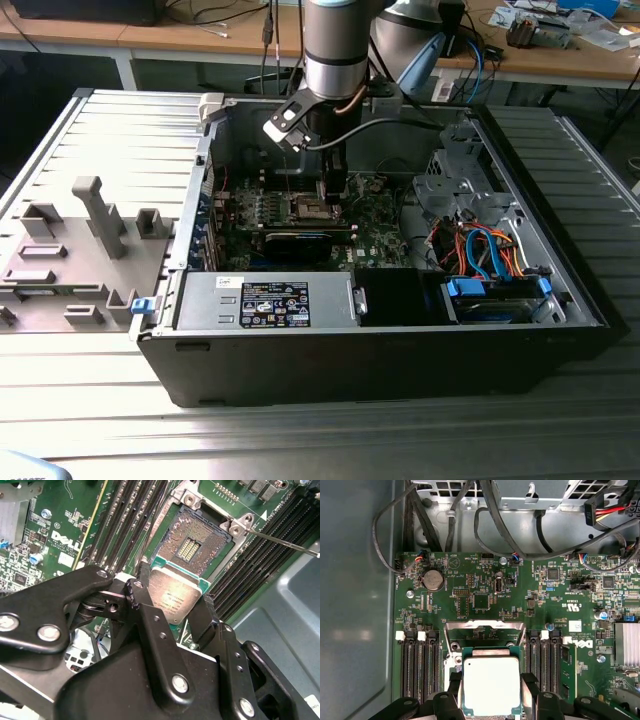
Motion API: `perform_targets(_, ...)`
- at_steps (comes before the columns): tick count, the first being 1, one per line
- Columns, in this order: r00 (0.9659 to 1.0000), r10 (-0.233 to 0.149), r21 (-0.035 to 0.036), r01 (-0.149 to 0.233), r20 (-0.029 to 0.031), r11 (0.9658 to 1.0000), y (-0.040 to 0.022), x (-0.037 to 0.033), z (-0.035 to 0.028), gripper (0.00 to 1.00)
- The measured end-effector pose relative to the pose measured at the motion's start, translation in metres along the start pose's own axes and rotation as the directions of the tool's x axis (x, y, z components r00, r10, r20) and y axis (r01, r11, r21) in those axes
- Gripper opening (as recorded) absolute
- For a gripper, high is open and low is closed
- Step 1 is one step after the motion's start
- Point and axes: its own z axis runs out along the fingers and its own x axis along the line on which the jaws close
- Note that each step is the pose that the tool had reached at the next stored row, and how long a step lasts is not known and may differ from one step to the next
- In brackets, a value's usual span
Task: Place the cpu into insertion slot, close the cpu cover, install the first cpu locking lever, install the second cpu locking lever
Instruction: 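Place the cpu into insertion slot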
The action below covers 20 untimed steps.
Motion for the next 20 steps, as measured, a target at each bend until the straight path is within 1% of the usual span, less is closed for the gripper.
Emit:
perform_targets(12, 1.0, 0.0, 0.0, 0.0, 0.0, 1.0, -0.0002, 0.0001, 0.0028, 0.55)
perform_targets(20, 1.0, 0.0, 0.0, 0.0, 0.0, 1.0, -0.0002, 0.0001, 0.003, 0.55)
